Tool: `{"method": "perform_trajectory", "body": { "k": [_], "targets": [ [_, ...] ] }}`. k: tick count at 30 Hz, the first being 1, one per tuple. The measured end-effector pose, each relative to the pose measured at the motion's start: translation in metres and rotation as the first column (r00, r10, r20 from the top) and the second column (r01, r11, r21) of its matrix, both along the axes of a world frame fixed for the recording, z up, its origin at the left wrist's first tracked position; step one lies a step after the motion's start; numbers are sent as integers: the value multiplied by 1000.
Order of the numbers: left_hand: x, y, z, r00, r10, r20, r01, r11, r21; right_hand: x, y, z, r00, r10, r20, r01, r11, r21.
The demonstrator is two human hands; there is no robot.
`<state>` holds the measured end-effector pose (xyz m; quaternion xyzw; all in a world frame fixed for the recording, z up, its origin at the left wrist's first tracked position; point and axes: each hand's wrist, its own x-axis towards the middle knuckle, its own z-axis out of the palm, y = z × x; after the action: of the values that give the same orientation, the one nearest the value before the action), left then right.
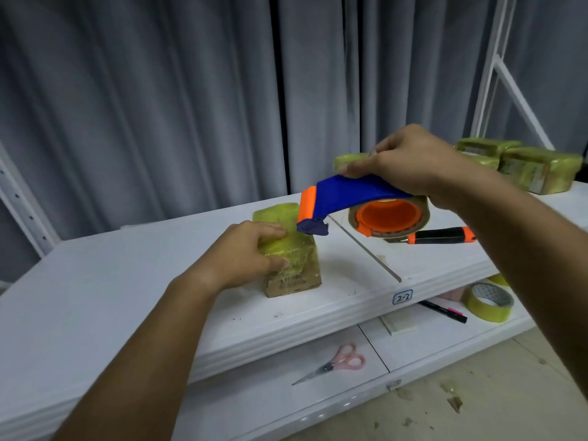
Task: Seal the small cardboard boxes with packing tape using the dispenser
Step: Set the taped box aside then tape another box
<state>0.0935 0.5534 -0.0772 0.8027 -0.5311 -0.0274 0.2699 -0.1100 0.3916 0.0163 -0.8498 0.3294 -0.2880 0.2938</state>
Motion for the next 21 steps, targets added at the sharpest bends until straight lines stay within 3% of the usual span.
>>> {"method": "perform_trajectory", "body": {
  "k": [3, 6, 8, 11, 15, 21],
  "targets": [
    [8, 5, 3, 989, -50, -140, 48, 999, -16, 7, 0, -4, 999, 26, 45, -27, 999, 28],
    [14, 12, 9, 944, -47, -328, -19, 981, -195, 11, -2, -4, 995, 64, 74, -69, 996, 62],
    [16, 16, 16, 872, -52, -487, -105, 951, -290, 14, -4, -5, 991, 96, 92, -103, 992, 78],
    [14, 20, 27, 739, -78, -669, -139, 954, -265, 19, -6, -7, 985, 144, 92, -153, 983, 98],
    [11, 22, 31, 683, -23, -730, -116, 983, -140, 24, -3, -11, 973, 213, 90, -224, 965, 138],
    [8, 19, 27, 720, 25, -694, -80, 996, -47, 31, -1, -22, 964, 252, 90, -263, 953, 152]
  ]
}}
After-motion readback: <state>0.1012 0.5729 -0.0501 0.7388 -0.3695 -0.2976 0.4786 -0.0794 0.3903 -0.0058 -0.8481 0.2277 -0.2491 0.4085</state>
